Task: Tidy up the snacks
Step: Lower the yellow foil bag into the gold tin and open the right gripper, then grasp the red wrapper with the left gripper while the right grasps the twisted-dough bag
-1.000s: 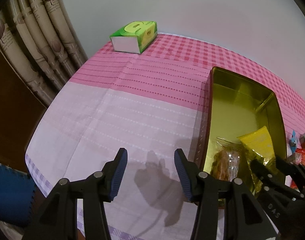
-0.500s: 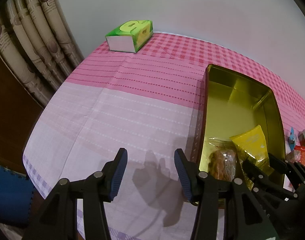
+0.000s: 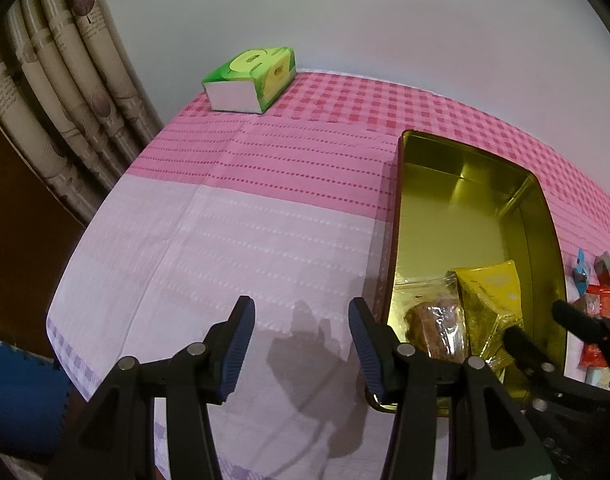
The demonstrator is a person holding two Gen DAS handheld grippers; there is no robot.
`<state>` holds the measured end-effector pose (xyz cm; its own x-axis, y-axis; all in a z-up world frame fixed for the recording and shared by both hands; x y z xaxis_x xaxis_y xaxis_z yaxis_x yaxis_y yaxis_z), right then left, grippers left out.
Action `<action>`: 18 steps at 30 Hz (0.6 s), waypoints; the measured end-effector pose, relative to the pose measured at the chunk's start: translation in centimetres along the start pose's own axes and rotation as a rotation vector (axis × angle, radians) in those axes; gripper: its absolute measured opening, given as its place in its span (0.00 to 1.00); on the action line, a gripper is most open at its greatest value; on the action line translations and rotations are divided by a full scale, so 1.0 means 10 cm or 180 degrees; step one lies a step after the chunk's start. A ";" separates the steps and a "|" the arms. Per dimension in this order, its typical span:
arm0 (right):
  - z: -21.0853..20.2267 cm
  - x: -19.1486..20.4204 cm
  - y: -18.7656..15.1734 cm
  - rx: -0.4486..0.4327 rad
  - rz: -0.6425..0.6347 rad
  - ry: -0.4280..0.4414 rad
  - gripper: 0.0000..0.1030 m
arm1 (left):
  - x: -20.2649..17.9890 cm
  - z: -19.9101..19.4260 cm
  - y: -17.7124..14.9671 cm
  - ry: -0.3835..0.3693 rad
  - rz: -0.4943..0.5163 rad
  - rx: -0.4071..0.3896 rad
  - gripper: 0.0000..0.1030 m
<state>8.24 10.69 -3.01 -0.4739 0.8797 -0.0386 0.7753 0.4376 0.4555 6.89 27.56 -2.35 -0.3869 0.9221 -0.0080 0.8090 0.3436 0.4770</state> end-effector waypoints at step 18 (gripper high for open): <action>-0.75 -1.76 -0.94 -0.0141 0.0465 -0.0500 0.59 | -0.34 -0.15 -0.12 -0.0011 0.0332 -0.0137 0.48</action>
<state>6.13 -10.33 0.05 -0.2842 0.9529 -0.1057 0.8102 0.2977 0.5049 6.56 23.74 -1.61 -0.3002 0.9530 0.0407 0.8249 0.2379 0.5128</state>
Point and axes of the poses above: each gripper's, at about its wrist camera, not at the fingertips, and z roughly the way its jaws point, x to its left, y to its top, the point moved 3 cm from there along z, roughly the way its jaws point, and after that the axes turned 10 degrees about -z, right-handed, at the moved point
